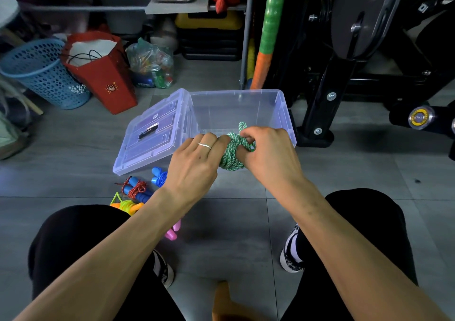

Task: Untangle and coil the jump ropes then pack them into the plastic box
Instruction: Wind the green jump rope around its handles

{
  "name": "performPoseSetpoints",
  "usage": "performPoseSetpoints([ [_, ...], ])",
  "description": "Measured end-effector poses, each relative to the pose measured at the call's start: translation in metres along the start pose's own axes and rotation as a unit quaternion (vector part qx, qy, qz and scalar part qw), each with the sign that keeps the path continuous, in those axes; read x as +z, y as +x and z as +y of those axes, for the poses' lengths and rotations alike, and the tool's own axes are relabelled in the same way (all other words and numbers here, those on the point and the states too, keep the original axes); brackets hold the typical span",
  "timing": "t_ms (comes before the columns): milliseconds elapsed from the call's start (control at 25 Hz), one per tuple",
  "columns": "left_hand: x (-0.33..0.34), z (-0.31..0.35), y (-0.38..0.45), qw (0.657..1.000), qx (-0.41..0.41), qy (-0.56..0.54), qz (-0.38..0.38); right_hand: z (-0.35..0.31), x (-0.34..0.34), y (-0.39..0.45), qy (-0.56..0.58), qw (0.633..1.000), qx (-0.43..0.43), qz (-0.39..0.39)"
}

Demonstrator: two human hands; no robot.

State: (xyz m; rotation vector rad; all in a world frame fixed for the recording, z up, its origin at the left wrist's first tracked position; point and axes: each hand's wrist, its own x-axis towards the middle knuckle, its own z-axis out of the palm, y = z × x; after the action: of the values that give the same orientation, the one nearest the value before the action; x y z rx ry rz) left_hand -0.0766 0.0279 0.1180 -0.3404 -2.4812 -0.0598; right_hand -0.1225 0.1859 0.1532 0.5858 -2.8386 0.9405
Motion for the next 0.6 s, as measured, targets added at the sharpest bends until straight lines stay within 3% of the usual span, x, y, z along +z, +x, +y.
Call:
performPoseSetpoints([
  [80,0.0,0.001,0.0,1.0,0.009,-0.008,0.0,0.001,0.004,-0.002,-0.03,0.999,0.016,-0.009],
  [200,0.002,0.001,0.0,1.0,0.018,-0.016,0.003,0.007,0.008,-0.002,0.018,0.999,0.042,-0.005],
  [400,-0.002,-0.001,-0.001,0.999,0.035,-0.029,0.009,0.007,0.01,-0.009,0.013,1.0,0.013,-0.026],
  [600,0.001,0.007,-0.007,0.995,0.095,-0.034,-0.011,0.007,0.013,-0.017,-0.098,0.987,0.034,-0.125],
])
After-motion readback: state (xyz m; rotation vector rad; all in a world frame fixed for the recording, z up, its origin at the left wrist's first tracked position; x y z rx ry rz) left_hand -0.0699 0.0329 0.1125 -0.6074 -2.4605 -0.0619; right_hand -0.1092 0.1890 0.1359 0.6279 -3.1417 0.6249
